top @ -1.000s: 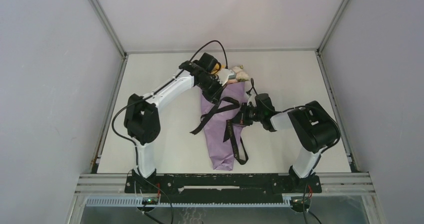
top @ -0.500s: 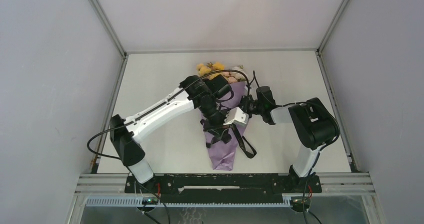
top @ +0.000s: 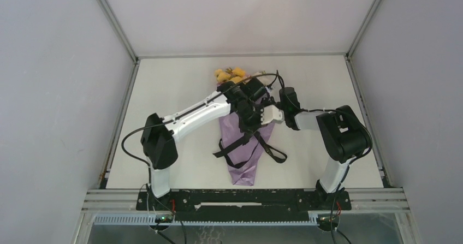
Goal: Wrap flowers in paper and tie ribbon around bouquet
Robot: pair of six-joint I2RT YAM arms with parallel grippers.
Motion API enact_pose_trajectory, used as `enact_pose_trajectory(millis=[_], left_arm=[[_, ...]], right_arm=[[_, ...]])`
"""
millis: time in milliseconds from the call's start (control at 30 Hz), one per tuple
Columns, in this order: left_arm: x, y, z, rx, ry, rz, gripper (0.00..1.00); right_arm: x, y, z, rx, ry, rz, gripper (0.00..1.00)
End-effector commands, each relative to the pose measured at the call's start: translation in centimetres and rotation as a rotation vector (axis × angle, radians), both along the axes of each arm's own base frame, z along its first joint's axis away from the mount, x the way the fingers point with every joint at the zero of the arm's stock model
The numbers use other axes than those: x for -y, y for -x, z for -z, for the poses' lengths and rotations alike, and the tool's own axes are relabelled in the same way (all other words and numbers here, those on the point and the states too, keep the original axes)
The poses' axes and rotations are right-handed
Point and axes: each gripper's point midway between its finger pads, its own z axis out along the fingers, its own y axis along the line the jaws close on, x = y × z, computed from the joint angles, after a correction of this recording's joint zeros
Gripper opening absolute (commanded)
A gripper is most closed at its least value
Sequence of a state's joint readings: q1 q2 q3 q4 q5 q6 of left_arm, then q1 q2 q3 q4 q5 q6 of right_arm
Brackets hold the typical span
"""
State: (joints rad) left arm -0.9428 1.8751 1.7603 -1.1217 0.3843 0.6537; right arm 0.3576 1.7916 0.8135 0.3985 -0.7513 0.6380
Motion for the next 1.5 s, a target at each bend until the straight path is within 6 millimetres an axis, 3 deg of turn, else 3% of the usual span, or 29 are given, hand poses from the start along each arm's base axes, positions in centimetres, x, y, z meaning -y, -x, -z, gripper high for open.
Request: enact_pose_trajectory(millis=[0, 367, 467, 533, 600, 700, 800, 933, 1033, 1100, 1200, 1433, 1467], left_arm=[[1.8, -8.3, -3.6, 0.094, 0.160, -0.307, 0.00], [-1.2, -16.1, -3.3, 0.326, 0.152, -0.532, 0.00], [-1.4, -18.6, -3.3, 0.395, 0.160, -0.588, 0.00], [-1.2, -19.0, -2.5, 0.388, 0.143, -0.573, 0.04], [-1.1, -18.6, -1.1, 0.355, 0.107, -0.554, 0.19], [-2.1, -18.4, 0.3, 0.341, 0.048, -0.562, 0.56], [-3.5, -18.5, -1.2, 0.354, 0.063, -0.594, 0.77], [-5.3, -18.1, -5.1, 0.347, 0.163, -0.595, 0.82], [-5.4, -14.7, -6.1, 0.298, 0.234, -0.425, 0.75], [-5.0, -11.9, -4.8, 0.265, 0.265, -0.277, 0.69], [-4.9, -9.9, -1.6, 0.306, 0.248, -0.154, 0.71], [-2.3, -10.3, 1.4, 0.420, 0.254, -0.049, 0.79], [-2.0, -10.4, 1.7, 0.424, 0.255, -0.040, 0.84]], right_arm=[[-1.2, -0.4, -2.7, 0.066, -0.061, -0.041, 0.00], [-2.2, -0.2, -2.2, 0.031, -0.073, -0.067, 0.00], [-2.3, 0.1, -2.0, 0.021, -0.081, -0.082, 0.00], [-2.5, 0.3, -1.9, 0.018, -0.085, -0.092, 0.00], [-2.4, 0.3, -1.9, 0.017, -0.085, -0.091, 0.00], [-2.5, 0.3, -1.9, 0.022, -0.086, -0.093, 0.00], [-2.5, 0.3, -1.8, 0.014, -0.091, -0.096, 0.00], [-2.5, 0.3, -1.9, 0.009, -0.101, -0.096, 0.00], [-2.6, 0.3, -2.0, 0.012, -0.102, -0.099, 0.00], [-2.6, 0.2, -1.9, 0.012, -0.102, -0.098, 0.00], [-2.7, 0.2, -1.9, 0.007, -0.109, -0.098, 0.00], [-2.9, 0.1, -1.9, -0.001, -0.116, -0.089, 0.00], [-2.9, 0.1, -1.9, -0.002, -0.115, -0.088, 0.00]])
